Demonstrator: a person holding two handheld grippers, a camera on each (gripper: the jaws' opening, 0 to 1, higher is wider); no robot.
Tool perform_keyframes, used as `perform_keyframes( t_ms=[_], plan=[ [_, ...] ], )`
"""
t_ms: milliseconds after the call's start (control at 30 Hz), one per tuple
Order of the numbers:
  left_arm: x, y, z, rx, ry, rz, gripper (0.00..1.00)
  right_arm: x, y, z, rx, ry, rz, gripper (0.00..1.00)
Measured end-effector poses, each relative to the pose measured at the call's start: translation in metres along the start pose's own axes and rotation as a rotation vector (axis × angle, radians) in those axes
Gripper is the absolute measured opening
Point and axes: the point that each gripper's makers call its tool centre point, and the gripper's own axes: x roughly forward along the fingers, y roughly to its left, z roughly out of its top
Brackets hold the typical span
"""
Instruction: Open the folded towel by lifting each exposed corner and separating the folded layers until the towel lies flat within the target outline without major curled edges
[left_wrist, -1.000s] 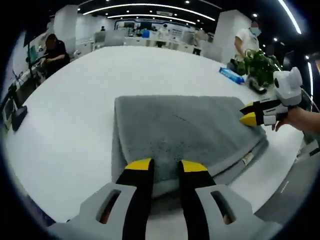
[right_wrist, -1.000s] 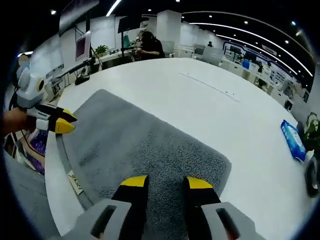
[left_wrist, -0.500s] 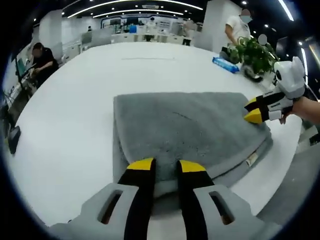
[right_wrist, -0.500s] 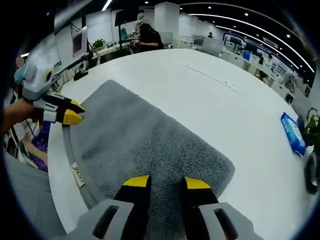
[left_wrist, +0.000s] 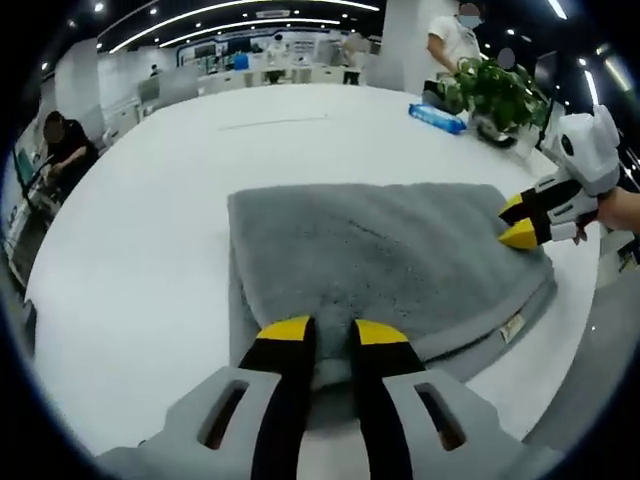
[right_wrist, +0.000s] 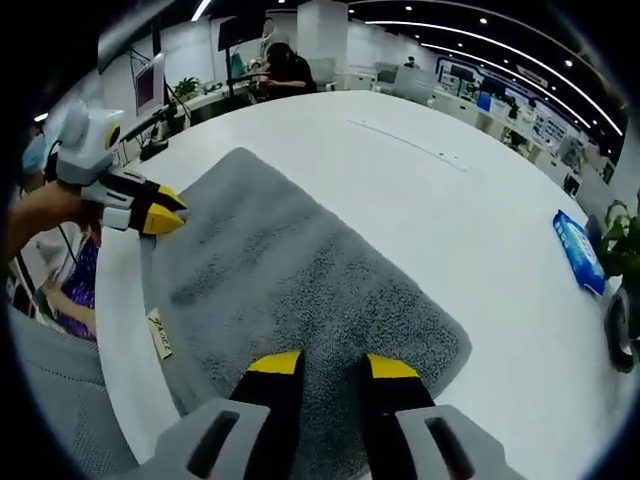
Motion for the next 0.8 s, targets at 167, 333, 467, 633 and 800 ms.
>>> perform_keyframes(
  t_ms=[167, 333, 467, 633, 800],
  plan=[
    [0.009, 0.000, 0.009, 0.034, 0.014, -0.017, 0.13, -0.004, -0.001, -0.005, 0.010, 0.010, 0.006, 0.20],
    [0.018, 0.003, 0.017, 0.072, 0.022, -0.025, 0.13, -0.006, -0.001, -0.008, 0.028, 0.010, 0.006, 0.20],
    [0.022, 0.003, 0.021, 0.085, 0.025, -0.037, 0.13, -0.008, 0.000, -0.010, 0.031, 0.020, 0.009, 0.20],
    [0.029, 0.004, 0.028, 0.112, 0.033, -0.048, 0.13, -0.009, 0.001, -0.012, 0.040, 0.028, 0.014, 0.20],
    [0.032, 0.000, 0.032, 0.153, 0.061, -0.071, 0.13, -0.011, 0.001, -0.015, 0.050, 0.033, 0.014, 0.20]
  ],
)
